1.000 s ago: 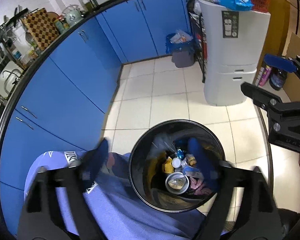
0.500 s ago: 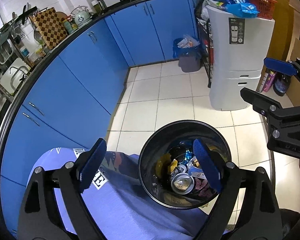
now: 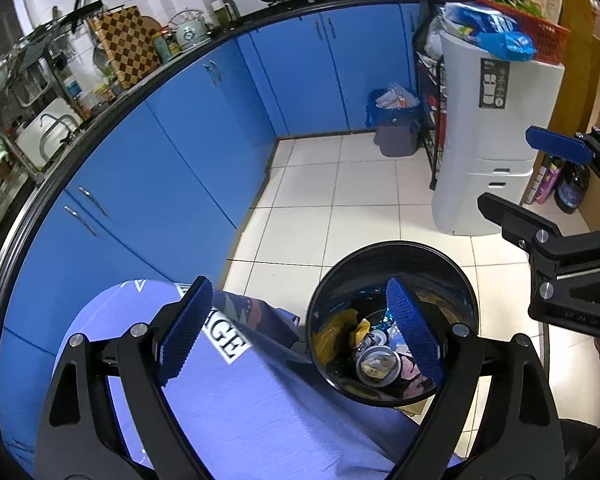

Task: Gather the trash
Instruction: 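Move both open tools back over the table toward the orange cup and tissue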

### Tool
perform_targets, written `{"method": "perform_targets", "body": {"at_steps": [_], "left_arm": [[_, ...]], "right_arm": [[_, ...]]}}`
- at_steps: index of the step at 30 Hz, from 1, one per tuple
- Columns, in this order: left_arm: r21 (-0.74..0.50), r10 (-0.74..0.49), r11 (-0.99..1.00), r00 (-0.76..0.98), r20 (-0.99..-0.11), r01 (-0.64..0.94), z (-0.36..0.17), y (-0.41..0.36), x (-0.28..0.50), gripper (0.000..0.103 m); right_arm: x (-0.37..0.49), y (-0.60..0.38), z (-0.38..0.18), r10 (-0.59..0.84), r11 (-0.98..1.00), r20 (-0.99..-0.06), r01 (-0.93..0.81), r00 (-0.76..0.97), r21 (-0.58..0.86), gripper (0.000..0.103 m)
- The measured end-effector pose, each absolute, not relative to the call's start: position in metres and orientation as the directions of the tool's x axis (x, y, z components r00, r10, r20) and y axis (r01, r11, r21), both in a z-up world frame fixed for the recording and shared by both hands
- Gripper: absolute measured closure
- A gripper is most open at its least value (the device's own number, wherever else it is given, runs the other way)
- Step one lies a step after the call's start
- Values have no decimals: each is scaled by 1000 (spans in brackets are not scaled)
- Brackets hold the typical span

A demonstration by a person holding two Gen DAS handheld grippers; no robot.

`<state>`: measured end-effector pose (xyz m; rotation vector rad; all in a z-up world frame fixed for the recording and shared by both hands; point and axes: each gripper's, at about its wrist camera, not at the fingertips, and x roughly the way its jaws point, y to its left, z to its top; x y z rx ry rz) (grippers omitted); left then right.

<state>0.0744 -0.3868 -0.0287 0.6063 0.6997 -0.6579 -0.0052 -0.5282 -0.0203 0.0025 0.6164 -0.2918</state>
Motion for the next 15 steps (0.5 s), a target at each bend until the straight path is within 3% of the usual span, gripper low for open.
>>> {"method": "perform_targets", "body": {"at_steps": [15], "left_arm": [[223, -323, 748, 636, -701, 626, -5, -310, 96, 15]], "right_arm": [[24, -455, 11, -205, 977, -540, 142, 817, -156, 23]]}}
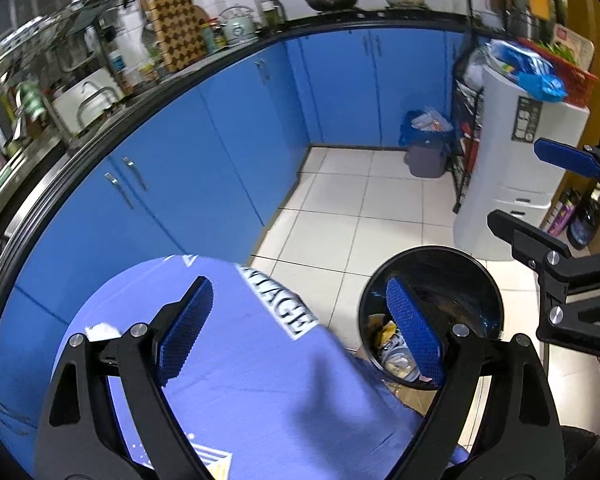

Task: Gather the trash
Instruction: 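Move both open tools back over the table toward the orange cup and tissue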

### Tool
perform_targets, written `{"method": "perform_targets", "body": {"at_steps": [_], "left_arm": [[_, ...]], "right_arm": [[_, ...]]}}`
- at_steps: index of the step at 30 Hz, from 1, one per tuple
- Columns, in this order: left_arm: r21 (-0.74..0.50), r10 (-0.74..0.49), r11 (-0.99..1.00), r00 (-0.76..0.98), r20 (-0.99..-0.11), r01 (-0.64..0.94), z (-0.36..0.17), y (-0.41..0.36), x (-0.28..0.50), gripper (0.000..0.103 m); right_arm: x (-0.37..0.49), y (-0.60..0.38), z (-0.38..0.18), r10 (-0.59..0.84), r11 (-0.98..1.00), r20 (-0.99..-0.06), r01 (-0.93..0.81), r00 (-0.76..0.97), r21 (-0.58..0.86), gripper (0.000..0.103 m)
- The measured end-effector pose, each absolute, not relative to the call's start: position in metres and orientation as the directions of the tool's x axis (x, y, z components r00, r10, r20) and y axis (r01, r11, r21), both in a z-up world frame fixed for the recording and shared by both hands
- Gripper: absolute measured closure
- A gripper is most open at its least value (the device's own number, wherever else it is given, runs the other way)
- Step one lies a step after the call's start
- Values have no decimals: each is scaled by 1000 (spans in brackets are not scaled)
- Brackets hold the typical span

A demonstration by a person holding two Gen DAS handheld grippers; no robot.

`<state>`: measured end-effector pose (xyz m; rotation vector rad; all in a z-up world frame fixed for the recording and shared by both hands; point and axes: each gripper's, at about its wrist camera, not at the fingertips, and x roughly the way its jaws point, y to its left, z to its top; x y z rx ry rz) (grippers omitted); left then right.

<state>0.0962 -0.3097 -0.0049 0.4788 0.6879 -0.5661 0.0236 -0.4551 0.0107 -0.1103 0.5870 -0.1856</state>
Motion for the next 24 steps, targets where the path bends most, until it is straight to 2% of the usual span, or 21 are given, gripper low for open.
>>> {"method": "perform_targets", "body": {"at_steps": [12, 24], "left_arm": [[163, -277, 847, 682, -676, 506, 5, -212, 122, 15], [86, -197, 932, 694, -693, 351, -13, -96, 155, 13]], "right_arm": [[58, -367, 21, -113, 976, -549, -9, 828, -216, 23], [103, -272, 14, 2, 957, -585, -172, 811, -234, 23]]}}
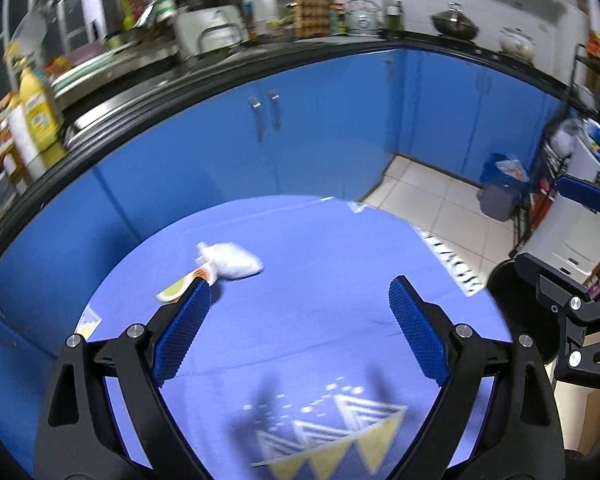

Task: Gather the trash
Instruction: 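Move both open tools back over the table toward the orange cup and tissue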

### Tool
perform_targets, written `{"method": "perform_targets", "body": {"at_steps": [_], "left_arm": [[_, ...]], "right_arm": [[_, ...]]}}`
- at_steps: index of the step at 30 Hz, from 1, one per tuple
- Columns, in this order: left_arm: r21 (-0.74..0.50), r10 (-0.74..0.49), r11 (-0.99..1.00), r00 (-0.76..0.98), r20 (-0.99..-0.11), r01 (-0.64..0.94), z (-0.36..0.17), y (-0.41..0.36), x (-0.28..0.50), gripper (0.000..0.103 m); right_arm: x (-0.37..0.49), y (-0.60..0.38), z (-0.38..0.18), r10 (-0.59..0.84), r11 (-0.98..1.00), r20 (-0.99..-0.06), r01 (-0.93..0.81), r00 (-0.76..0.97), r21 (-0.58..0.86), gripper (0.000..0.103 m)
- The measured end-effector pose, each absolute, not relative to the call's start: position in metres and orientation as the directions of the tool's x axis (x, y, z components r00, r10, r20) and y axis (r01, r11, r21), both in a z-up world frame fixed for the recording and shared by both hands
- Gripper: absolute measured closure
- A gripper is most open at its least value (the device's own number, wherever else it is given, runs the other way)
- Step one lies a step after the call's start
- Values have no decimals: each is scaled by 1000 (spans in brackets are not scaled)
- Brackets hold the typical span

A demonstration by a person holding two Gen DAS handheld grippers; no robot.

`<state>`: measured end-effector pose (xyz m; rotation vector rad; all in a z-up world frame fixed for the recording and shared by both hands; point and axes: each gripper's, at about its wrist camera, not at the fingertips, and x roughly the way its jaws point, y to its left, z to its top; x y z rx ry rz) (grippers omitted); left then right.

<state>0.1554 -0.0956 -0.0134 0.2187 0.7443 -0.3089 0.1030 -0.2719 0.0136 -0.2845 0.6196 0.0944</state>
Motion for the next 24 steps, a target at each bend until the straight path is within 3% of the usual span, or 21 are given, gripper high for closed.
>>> {"method": "perform_targets", "body": {"at_steps": [12, 24], "left_arm": [[33, -159, 964, 671, -724, 264, -41, -13, 191, 13], [1, -159, 968, 618, -770, 250, -78, 15, 230, 13]], "right_arm": [[151, -180, -10, 90, 914, -637, -318, 765, -252, 23], [189, -145, -45, 88, 894, -696, -365, 713, -261, 23]]}}
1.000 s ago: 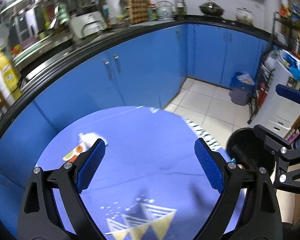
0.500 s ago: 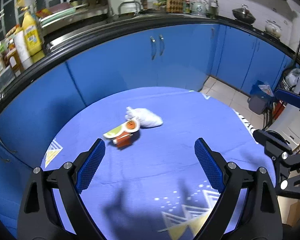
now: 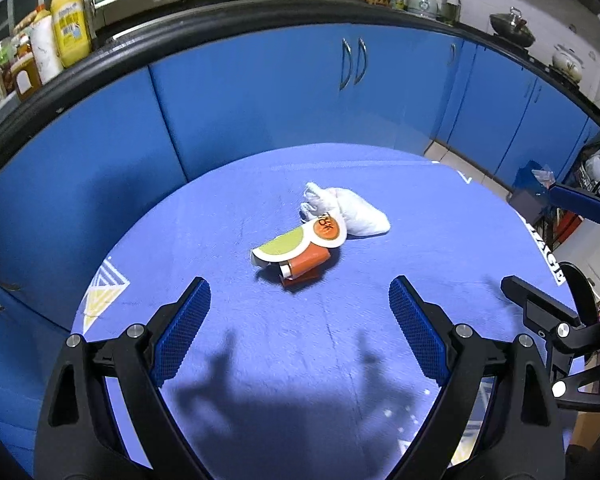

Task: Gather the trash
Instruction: 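Move both open tools back over the table toward the orange cup and tissue, then grasp the orange-and-white paper cup with the left tool while the right grasps the white tissue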

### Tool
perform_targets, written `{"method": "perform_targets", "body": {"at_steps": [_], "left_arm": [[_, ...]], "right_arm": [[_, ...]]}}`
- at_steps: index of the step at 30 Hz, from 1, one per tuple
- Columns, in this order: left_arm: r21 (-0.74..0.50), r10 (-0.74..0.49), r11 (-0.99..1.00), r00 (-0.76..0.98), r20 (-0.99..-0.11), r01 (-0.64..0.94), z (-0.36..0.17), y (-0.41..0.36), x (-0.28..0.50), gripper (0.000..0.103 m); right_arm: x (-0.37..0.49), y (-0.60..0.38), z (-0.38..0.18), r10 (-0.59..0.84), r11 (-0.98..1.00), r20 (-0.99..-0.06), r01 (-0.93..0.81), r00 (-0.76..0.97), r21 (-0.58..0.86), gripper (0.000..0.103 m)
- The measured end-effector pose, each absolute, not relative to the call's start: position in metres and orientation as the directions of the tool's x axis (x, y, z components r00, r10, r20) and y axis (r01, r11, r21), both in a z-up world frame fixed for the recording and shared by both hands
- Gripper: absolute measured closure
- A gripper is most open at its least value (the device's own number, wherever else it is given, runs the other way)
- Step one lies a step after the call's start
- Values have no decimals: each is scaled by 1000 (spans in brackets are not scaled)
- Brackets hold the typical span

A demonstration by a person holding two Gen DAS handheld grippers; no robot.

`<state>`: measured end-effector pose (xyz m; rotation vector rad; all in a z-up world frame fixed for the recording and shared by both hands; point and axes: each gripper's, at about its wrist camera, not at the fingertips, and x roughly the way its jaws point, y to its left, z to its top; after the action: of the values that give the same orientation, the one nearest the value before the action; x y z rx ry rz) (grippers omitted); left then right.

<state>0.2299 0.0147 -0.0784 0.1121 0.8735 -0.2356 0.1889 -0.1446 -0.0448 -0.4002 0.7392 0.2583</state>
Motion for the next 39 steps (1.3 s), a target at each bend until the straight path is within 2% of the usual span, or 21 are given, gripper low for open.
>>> {"method": "perform_targets", "body": {"at_steps": [15, 23, 25, 26, 28, 29, 39], "left_arm": [[37, -151, 949, 555, -818, 313, -122, 4, 300, 13], [25, -183, 942, 575, -797, 335, -122, 11, 301, 14], [11, -207, 936, 576, -791, 351, -122, 13, 299, 20], [9, -215, 931, 571, -793, 364, -123, 13, 299, 26], [21, -210, 926, 562, -800, 376, -126, 11, 299, 42], [24, -207, 924, 554, -806, 381, -127, 11, 299, 56], [4, -204, 938, 560, -803, 347, -122, 35, 296, 65]], "right_arm": [[236, -142, -77, 69, 901, -737, -359, 673, -244, 23], [262, -138, -88, 118, 907, -761, -382, 638, -180, 23], [268, -135, -91, 131, 908, -768, -388, 627, -161, 23], [271, -133, -94, 132, 907, -771, -390, 623, -160, 23], [275, -130, -96, 130, 904, -774, -394, 620, -164, 23], [277, -129, -98, 133, 903, -776, -398, 616, -161, 23], [299, -111, -102, 209, 892, -784, -442, 585, -93, 23]]}}
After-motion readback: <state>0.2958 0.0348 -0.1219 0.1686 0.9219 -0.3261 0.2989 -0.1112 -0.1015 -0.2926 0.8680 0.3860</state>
